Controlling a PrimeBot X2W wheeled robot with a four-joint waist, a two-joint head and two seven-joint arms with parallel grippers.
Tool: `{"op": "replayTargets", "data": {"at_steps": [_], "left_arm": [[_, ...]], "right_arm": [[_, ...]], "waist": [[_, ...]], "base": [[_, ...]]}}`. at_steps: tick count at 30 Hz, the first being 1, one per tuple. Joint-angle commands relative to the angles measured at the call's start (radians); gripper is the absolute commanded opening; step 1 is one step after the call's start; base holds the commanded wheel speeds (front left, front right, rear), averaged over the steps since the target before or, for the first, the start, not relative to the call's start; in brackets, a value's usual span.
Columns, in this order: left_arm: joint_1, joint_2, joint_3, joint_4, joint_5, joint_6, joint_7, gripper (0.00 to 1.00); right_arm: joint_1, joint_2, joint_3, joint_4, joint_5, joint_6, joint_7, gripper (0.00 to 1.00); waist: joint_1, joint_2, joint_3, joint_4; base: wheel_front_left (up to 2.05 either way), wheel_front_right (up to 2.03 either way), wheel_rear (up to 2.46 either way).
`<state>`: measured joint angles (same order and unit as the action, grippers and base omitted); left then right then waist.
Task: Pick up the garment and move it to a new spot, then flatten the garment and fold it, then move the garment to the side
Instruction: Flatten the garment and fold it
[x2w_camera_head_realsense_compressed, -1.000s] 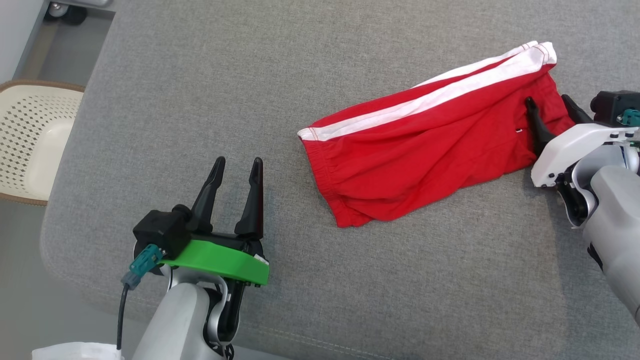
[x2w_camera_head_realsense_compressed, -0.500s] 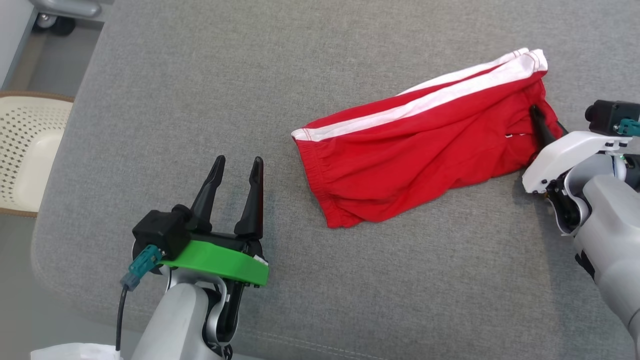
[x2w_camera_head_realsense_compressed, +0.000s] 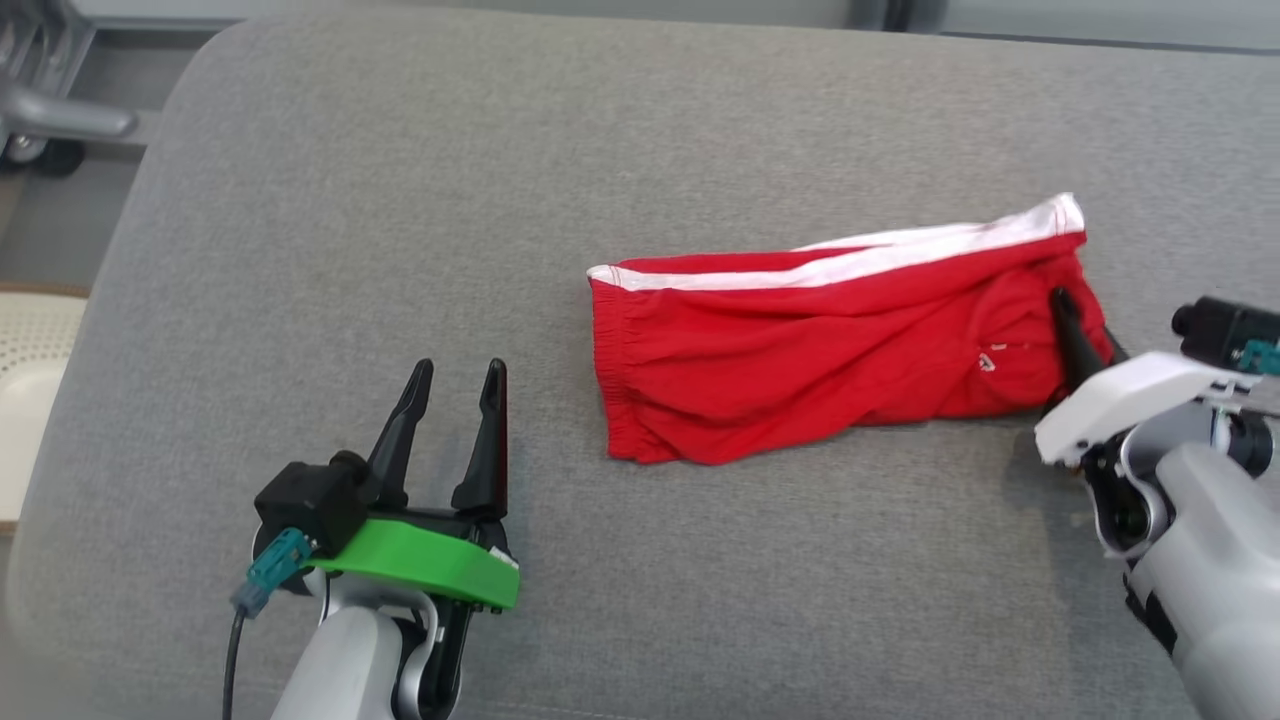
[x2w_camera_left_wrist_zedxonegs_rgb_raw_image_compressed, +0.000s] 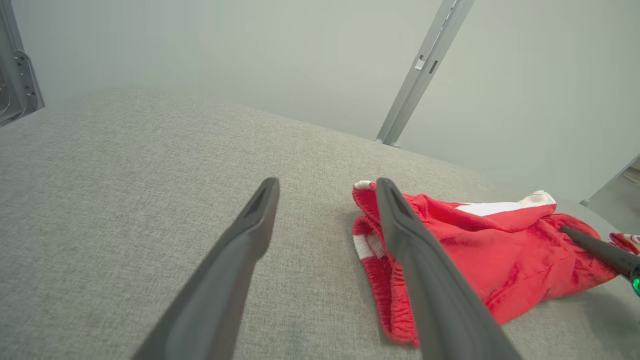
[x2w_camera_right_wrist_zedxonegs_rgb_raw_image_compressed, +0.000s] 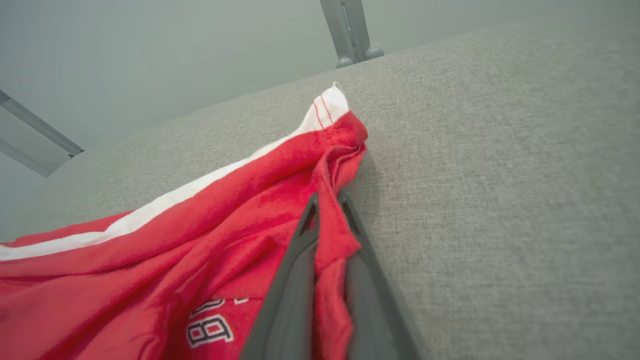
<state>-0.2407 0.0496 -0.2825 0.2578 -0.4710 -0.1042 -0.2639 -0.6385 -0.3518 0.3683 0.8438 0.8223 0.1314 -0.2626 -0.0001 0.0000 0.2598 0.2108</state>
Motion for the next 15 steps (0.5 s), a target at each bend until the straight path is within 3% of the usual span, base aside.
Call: {"op": "replayTargets", "data": {"at_steps": [1,7,15], "left_arm": [[0.020,0.002,0.013,0.004,0.012,-0.002,0.001,1.00],[0.053,0.003,0.033,0.015,0.015,0.000,0.001,1.00],[0.073,0.003,0.037,0.017,0.020,-0.005,0.001,1.00]], "right_arm": [[0.039,0.008,-0.015,-0.013,-0.014,-0.002,-0.002,0.00],[0.156,0.034,-0.073,-0.065,-0.047,-0.002,-0.002,0.00],[0.206,0.036,-0.122,-0.125,-0.102,-0.002,-0.002,0.00]], "waist": [[0.0001,0.0000,-0.053,-0.059],[0.0001,0.0000,-0.105,-0.121],[0.0001,0.0000,-0.117,-0.143]], "base": [[0.00,0.00,0.00],[0.00,0.00,0.00],[0.00,0.00,0.00]]}}
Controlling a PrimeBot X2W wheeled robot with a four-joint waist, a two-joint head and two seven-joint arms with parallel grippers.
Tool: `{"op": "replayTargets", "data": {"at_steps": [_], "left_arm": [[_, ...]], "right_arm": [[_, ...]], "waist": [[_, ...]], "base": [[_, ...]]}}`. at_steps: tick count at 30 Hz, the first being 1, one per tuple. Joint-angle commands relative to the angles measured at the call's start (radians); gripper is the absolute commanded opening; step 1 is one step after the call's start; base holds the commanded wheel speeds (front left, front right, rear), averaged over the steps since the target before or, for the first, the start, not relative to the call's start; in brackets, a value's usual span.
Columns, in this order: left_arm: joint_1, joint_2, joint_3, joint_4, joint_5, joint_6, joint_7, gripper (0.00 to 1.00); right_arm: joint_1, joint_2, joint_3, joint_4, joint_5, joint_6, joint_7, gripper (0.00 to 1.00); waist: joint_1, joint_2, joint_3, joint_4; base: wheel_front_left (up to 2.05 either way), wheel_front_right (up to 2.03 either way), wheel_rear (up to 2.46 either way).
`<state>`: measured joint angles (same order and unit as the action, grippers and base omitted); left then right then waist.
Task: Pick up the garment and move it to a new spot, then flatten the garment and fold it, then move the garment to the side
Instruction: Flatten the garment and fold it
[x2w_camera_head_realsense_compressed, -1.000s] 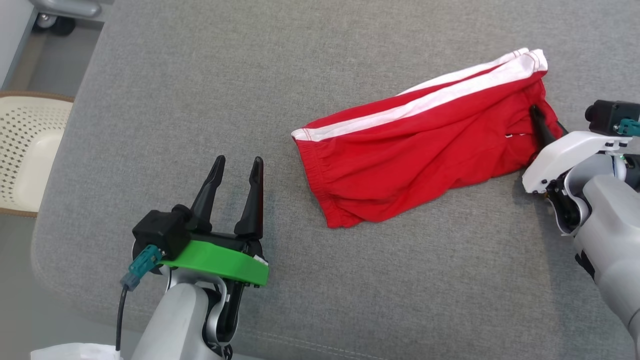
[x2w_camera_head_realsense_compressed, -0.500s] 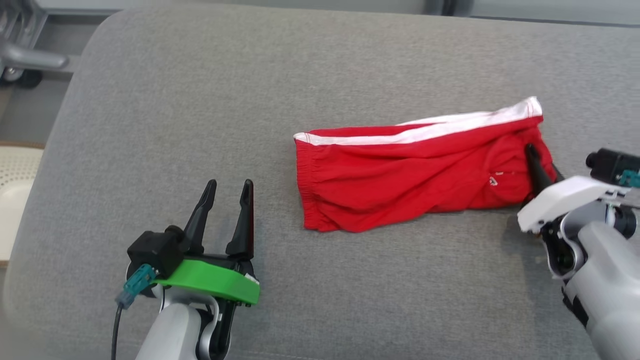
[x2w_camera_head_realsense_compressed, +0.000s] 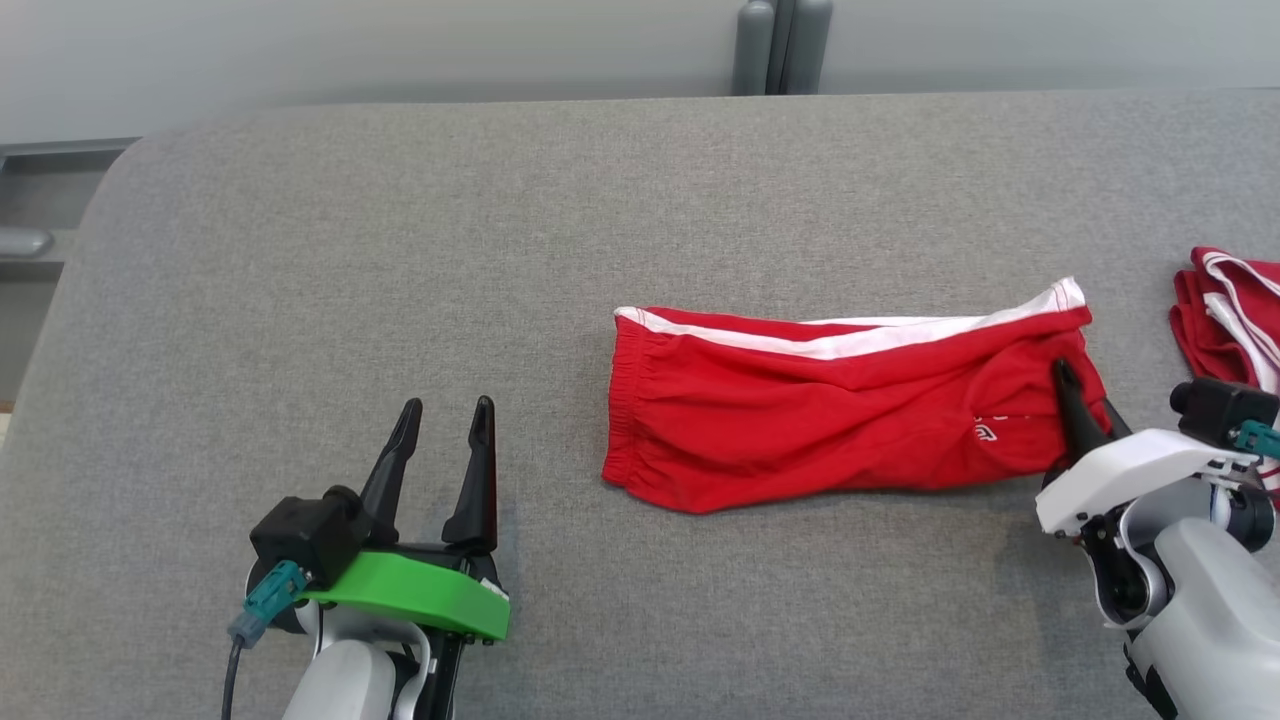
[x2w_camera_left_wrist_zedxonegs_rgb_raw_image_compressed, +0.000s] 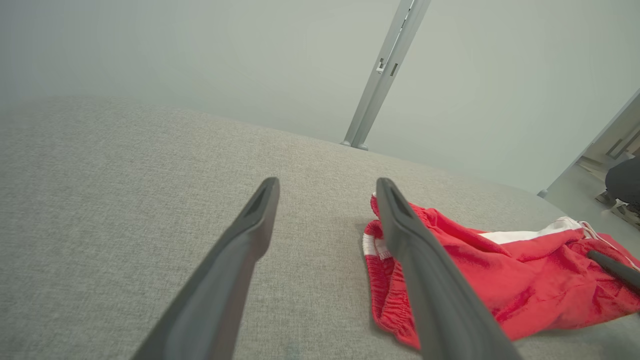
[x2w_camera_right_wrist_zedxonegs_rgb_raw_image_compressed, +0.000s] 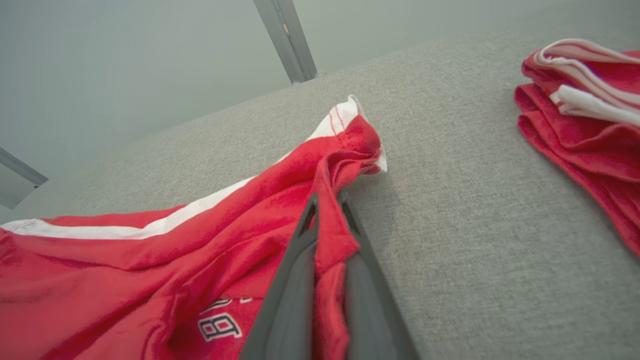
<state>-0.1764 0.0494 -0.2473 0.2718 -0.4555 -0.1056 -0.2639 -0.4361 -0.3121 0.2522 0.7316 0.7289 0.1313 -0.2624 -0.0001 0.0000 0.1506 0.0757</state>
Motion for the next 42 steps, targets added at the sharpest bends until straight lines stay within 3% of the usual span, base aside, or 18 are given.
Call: {"op": "replayTargets", "data": {"at_steps": [1,7,18,26,35,36,38,42], "left_arm": [[0.010,0.003,0.001,0.004,0.004,-0.005,0.001,1.00],[0.012,0.003,0.005,0.008,-0.014,-0.006,0.001,1.00],[0.021,0.003,-0.017,0.010,-0.033,-0.002,0.001,1.00],[0.031,0.003,-0.025,0.015,-0.046,0.003,0.001,1.00],[0.037,0.003,-0.041,0.019,-0.063,0.002,0.001,1.00],[0.038,0.003,-0.043,0.019,-0.066,0.001,0.001,1.00],[0.038,0.003,-0.046,0.022,-0.066,0.000,0.001,1.00],[0.033,0.003,-0.050,0.020,-0.054,0.001,0.001,1.00]], "right_arm": [[0.002,-0.004,-0.011,-0.031,-0.020,-0.001,-0.002,0.00],[-0.006,0.003,0.047,-0.161,-0.086,-0.001,-0.002,0.00],[-0.074,0.014,0.325,-0.280,-0.083,-0.001,0.009,0.00],[-0.138,0.039,0.480,-0.236,-0.066,-0.001,0.029,0.00],[-0.186,0.090,0.559,-0.094,-0.057,-0.001,0.019,0.00],[-0.189,0.099,0.556,-0.077,-0.048,-0.001,0.016,0.15],[-0.198,0.115,0.561,-0.046,-0.045,-0.001,0.010,1.00],[-0.216,0.143,0.578,-0.013,-0.034,-0.001,0.002,1.00]], "waist": [[0.0001,0.0000,-0.008,-0.008],[0.0001,0.0000,-0.009,0.005],[0.0001,0.0000,-0.013,0.068],[0.0001,0.0000,-0.015,0.134],[0.0001,0.0000,-0.013,0.177],[0.0001,0.0000,-0.013,0.179],[0.0001,0.0000,-0.014,0.182],[0.0001,0.0000,-0.018,0.182]], "base": [[0.00,0.00,0.00],[0.00,0.00,0.00],[0.00,0.00,0.00],[0.00,0.00,0.00],[0.00,0.00,0.00],[0.00,0.00,0.00],[0.00,0.00,0.00],[0.00,0.00,0.00]]}}
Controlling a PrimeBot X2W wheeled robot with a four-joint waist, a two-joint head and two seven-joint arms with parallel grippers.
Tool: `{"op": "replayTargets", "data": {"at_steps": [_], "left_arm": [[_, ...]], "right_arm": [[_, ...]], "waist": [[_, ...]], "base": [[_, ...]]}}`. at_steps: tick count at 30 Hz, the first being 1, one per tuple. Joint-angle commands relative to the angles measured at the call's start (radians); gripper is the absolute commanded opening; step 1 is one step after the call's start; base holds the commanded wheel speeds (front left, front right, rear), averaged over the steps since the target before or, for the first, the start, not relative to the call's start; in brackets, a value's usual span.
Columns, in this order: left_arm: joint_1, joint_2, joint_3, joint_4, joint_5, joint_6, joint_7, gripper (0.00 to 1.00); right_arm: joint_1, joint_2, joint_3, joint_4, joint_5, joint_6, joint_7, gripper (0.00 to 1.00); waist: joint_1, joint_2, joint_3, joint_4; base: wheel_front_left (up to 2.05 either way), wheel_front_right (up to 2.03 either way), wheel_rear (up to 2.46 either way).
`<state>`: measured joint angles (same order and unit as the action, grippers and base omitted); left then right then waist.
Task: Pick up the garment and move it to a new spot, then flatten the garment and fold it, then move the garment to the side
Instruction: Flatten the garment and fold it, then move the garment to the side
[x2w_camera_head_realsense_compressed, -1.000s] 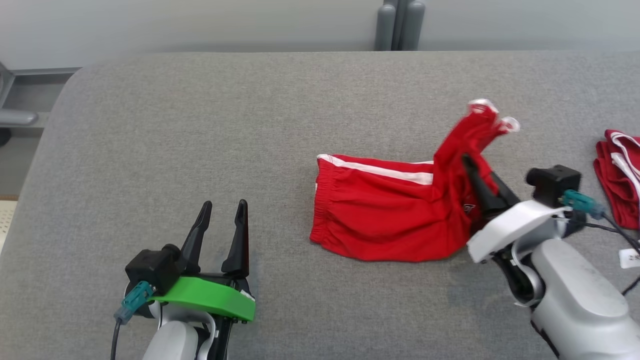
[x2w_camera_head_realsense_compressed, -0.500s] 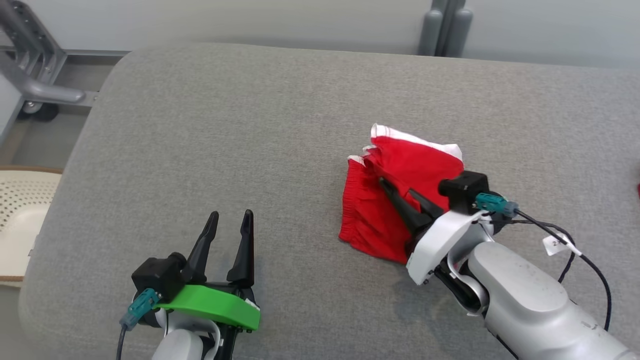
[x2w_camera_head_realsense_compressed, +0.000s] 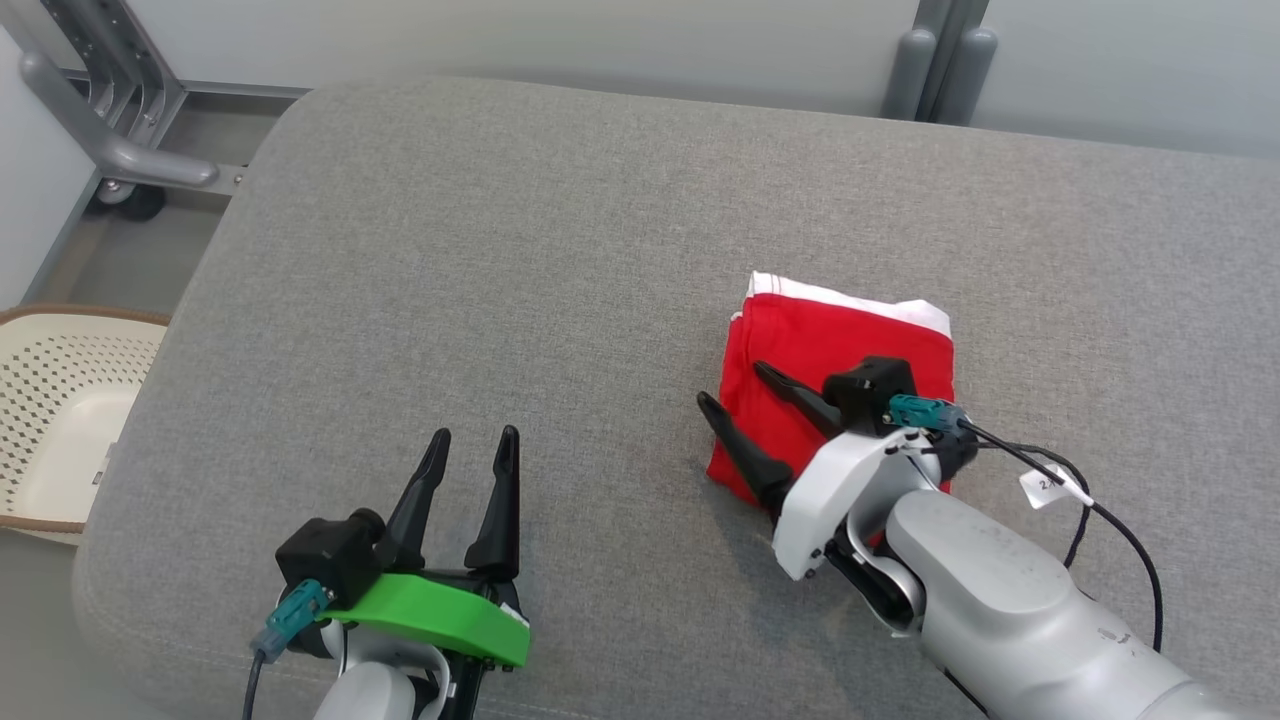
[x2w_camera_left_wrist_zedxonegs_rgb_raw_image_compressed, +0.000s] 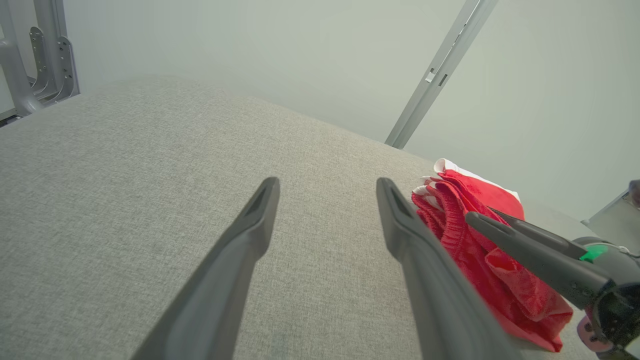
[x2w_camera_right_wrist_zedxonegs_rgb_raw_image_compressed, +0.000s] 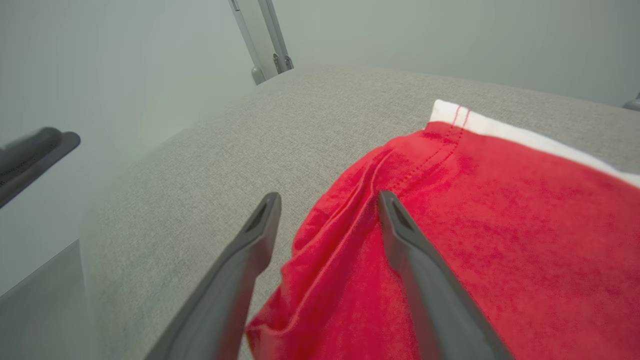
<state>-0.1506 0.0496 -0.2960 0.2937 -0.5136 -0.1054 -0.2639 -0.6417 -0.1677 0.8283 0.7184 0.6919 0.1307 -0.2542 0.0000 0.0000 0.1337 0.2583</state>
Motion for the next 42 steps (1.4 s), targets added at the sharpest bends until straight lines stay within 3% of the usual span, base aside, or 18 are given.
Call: {"op": "replayTargets", "data": {"at_steps": [1,5,10,18,32,42], "left_arm": [[0.005,0.003,-0.001,-0.005,0.005,0.003,0.001,1.00],[0.012,0.003,0.006,-0.013,0.014,0.009,0.001,1.00],[0.019,0.003,0.019,-0.019,0.026,0.010,0.001,1.00],[0.017,0.003,0.018,-0.065,0.079,0.018,0.001,1.00],[-0.013,0.003,-0.015,-0.094,0.091,0.020,0.001,1.00],[-0.030,0.003,-0.049,-0.098,0.095,0.026,0.001,1.00]], "right_arm": [[-0.017,0.004,0.008,-0.002,-0.003,0.000,-0.008,1.00],[-0.018,0.019,-0.018,-0.061,0.015,0.000,-0.010,1.00],[0.037,-0.022,-0.149,-0.147,-0.004,0.000,-0.010,1.00],[0.167,-0.081,-0.367,-0.122,-0.065,0.000,-0.010,1.00],[0.187,-0.046,-0.467,0.052,-0.128,0.000,-0.011,1.00],[0.140,0.006,-0.423,0.204,-0.051,0.000,0.017,1.00]], "waist": [[0.0000,0.0000,-0.003,-0.003],[0.0000,0.0000,-0.014,-0.019],[0.0000,0.0000,-0.024,-0.039],[0.0000,0.0000,-0.016,-0.053],[0.0000,0.0000,0.026,-0.018],[0.0000,0.0000,0.056,0.023]], "base": [[0.00,0.00,0.00],[0.00,0.00,0.00],[0.00,0.00,0.00],[0.00,0.00,0.00],[0.00,0.00,0.00],[0.00,0.00,0.00]]}}
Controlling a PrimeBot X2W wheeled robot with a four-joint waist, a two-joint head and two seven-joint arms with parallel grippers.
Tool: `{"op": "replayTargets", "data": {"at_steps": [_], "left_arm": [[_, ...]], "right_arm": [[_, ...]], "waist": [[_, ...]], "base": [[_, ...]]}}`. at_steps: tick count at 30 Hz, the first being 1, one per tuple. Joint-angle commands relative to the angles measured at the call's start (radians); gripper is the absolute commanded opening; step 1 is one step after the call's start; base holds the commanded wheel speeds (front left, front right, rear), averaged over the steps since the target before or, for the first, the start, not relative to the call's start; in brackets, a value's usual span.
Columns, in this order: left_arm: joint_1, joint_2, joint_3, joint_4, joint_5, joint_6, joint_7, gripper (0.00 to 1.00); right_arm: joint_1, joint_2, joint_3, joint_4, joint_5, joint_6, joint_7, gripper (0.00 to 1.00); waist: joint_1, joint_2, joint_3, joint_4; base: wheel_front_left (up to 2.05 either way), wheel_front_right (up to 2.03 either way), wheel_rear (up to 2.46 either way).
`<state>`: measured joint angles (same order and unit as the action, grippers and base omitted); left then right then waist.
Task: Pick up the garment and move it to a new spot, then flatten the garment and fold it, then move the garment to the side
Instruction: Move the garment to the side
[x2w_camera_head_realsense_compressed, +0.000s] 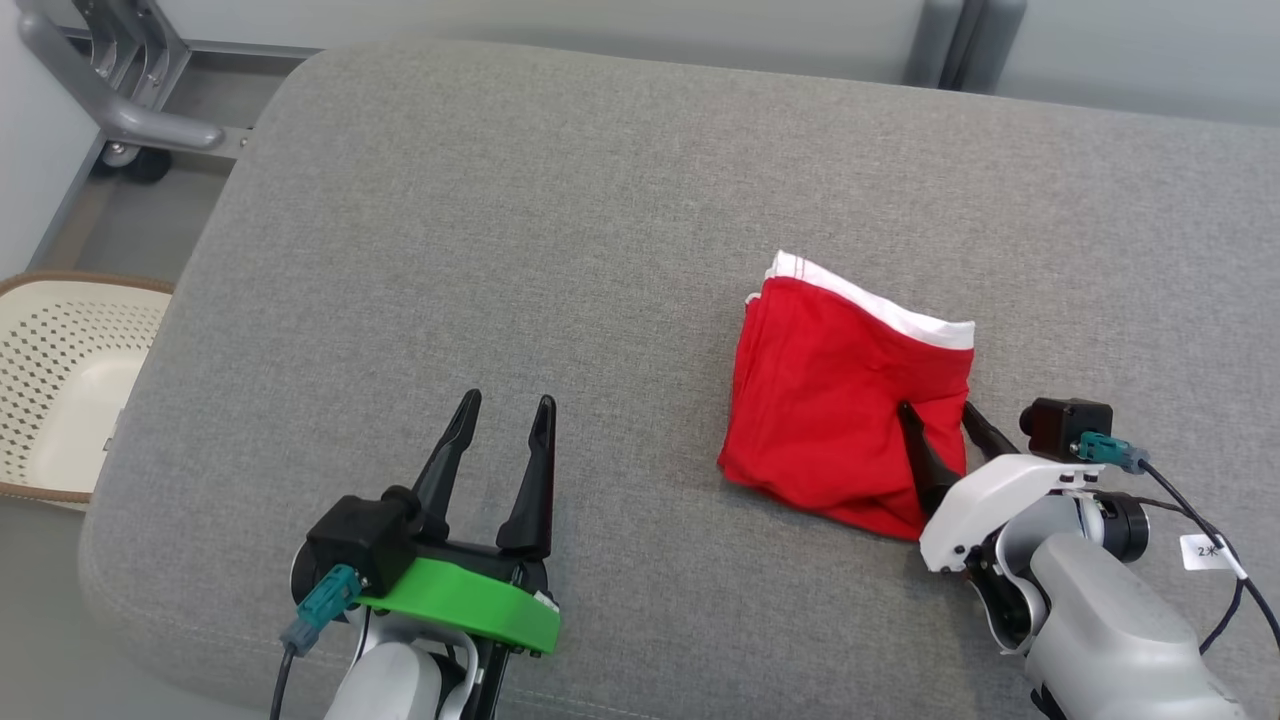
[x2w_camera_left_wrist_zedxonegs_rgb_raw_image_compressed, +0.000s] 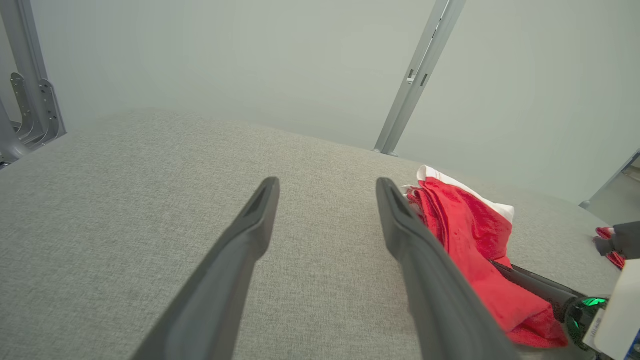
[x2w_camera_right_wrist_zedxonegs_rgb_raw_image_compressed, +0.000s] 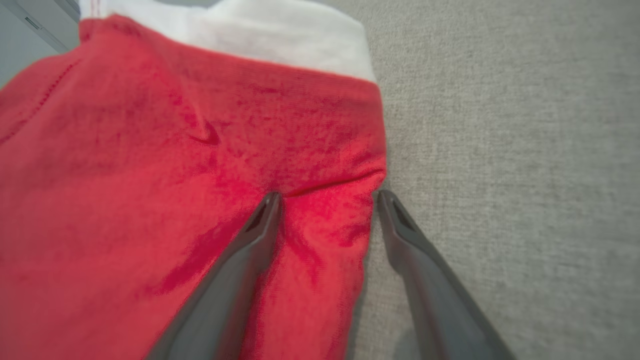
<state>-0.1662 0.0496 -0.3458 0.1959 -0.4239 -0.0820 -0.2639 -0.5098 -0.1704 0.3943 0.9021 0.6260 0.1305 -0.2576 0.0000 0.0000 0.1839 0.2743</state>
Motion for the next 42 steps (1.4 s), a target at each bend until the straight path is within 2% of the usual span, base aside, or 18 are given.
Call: {"op": "replayTargets", "data": {"at_steps": [1,3,5,6,7,14,21,26,32,42], "left_arm": [[-0.015,0.003,0.000,-0.001,0.005,0.003,0.001,1.00],[-0.015,0.003,-0.001,-0.001,0.004,0.004,0.001,1.00],[-0.013,0.003,-0.002,0.001,0.003,0.003,0.001,1.00],[-0.013,0.003,-0.003,0.002,0.002,0.003,0.001,1.00],[-0.012,0.003,-0.005,0.004,0.001,0.001,0.001,1.00],[-0.009,0.003,-0.001,0.013,-0.002,0.000,0.001,1.00],[-0.008,0.003,-0.003,0.013,-0.003,-0.007,0.001,1.00],[0.005,0.003,-0.009,0.009,0.013,-0.014,0.001,1.00],[0.020,0.003,0.002,0.011,0.024,-0.012,0.001,1.00],[0.014,0.003,-0.002,0.013,0.078,-0.015,0.001,1.00]], "right_arm": [[0.009,0.013,0.022,0.029,0.021,0.000,0.028,1.00],[0.005,0.011,0.039,0.047,0.032,0.000,0.029,0.98],[0.004,0.008,0.054,0.066,0.037,0.000,0.035,0.40],[0.001,0.004,0.062,0.077,0.036,0.000,0.035,0.17],[0.000,0.003,0.070,0.087,0.036,0.000,0.036,0.00],[-0.033,-0.025,0.081,0.093,0.031,-0.002,0.004,0.00],[-0.045,-0.042,0.045,0.039,0.020,-0.001,-0.006,0.00],[-0.006,-0.040,0.010,-0.009,0.004,-0.001,-0.007,0.00],[0.041,-0.027,-0.012,-0.038,-0.007,-0.001,-0.007,0.00],[0.081,-0.007,-0.004,-0.063,-0.006,-0.001,-0.007,0.00]], "waist": [[0.0000,0.0000,0.008,0.009],[0.0000,0.0000,0.010,0.012],[0.0000,0.0000,0.011,0.012],[0.0000,0.0000,0.011,0.011],[0.0000,0.0000,0.011,0.010],[0.0000,0.0000,0.001,-0.012],[0.0000,0.0000,-0.015,-0.040],[0.0000,0.0000,-0.042,-0.086],[0.0000,0.0000,-0.084,-0.188],[0.0000,0.0000,-0.103,-0.412]], "base": [[0.00,0.00,0.00],[0.00,0.00,0.00],[0.00,0.00,0.00],[0.00,0.00,0.00],[0.00,0.00,0.00],[0.00,0.00,0.00],[0.00,0.00,0.00],[0.00,0.00,0.00],[0.00,0.00,0.00],[0.00,0.00,0.00]]}}
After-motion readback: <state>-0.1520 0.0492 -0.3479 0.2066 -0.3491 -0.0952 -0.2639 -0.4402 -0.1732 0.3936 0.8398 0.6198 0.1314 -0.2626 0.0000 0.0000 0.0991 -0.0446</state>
